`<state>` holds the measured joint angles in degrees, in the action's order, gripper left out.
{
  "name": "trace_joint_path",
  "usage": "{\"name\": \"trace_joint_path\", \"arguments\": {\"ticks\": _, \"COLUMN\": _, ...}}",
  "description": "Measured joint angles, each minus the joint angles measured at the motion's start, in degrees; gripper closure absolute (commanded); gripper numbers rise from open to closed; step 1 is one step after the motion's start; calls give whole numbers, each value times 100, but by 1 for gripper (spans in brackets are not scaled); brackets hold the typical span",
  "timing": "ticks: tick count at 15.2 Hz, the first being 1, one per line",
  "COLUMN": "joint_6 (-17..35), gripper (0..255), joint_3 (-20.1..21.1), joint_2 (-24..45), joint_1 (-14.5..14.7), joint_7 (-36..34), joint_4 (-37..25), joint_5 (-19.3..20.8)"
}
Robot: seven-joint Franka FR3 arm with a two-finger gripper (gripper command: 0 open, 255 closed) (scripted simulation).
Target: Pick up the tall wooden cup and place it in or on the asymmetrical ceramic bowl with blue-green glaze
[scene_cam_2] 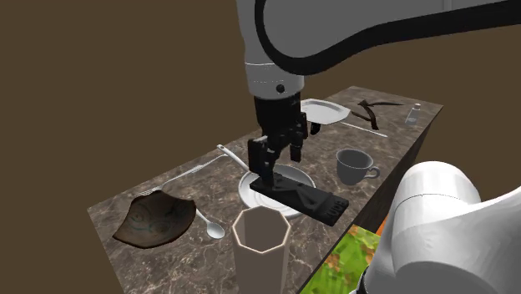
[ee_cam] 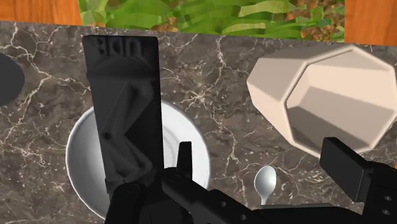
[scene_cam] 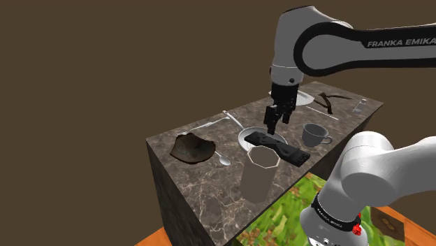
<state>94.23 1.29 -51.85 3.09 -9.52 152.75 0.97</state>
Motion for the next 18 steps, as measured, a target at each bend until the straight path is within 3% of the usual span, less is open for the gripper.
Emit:
{"name": "trace_joint_path", "arguments": {"ticks": 5, "joint_6": 757, "gripper": 0, "joint_3": 230, "joint_2": -465, "joint_1": 286, "joint_7": -303, "joint_4": 972, "joint_5": -519}}
{"name": "trace_joint_path", "arguments": {"ticks": 13, "joint_6": 1462, "gripper": 0, "joint_3": 306, "joint_2": -408, "joint_1": 360, "joint_7": -337, "joint_4": 1583, "joint_5": -644}}
{"name": "trace_joint_path", "arguments": {"ticks": 18, "joint_6": 1529, "gripper": 0, "joint_3": 311, "joint_2": -388, "joint_1": 362, "joint_7": -336, "joint_4": 1627, "joint_5": -650}}
